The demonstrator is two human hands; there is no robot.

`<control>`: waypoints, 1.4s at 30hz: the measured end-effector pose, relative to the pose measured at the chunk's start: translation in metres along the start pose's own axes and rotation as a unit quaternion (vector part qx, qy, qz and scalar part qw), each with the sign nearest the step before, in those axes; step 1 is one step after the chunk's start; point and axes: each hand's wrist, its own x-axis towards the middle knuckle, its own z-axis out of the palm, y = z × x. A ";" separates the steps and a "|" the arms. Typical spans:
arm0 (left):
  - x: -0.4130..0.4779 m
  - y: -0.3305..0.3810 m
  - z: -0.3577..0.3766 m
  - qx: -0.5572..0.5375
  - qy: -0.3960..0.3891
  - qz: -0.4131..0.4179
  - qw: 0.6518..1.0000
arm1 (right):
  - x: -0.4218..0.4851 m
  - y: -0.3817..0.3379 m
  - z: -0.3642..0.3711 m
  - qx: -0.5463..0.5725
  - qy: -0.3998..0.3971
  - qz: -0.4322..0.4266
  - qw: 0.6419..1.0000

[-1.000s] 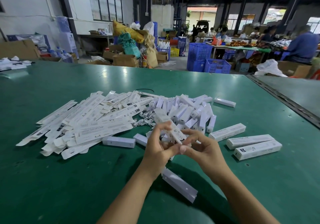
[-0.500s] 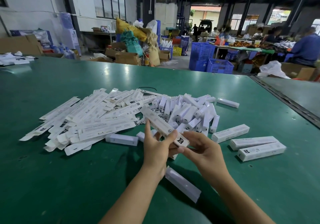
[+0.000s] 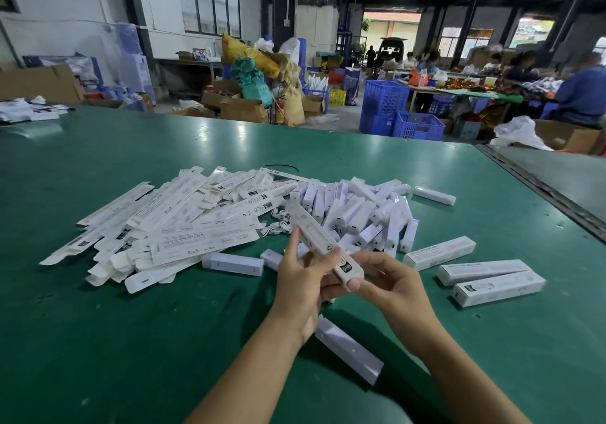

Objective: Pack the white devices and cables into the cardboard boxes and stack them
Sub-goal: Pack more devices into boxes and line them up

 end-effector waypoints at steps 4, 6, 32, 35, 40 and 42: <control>0.001 -0.002 0.000 0.017 -0.013 0.006 1.000 | 0.001 0.004 0.001 0.000 0.010 -0.007 1.000; 0.001 0.001 -0.001 0.034 -0.028 0.007 0.999 | 0.001 0.007 -0.001 -0.008 0.000 -0.004 1.000; 0.008 0.019 -0.024 -0.213 -0.107 0.019 0.971 | 0.016 0.036 -0.016 -0.678 -0.081 -0.067 0.727; 0.012 0.017 -0.025 -0.206 -0.038 0.010 0.978 | 0.014 0.036 -0.015 -0.687 -0.075 -0.081 0.719; 0.015 0.016 -0.028 -0.153 0.051 0.027 0.987 | 0.008 0.031 -0.011 -0.647 -0.077 -0.093 0.753; 0.015 0.016 -0.029 -0.155 0.048 0.030 0.986 | 0.006 0.024 -0.009 -0.604 -0.049 -0.107 0.788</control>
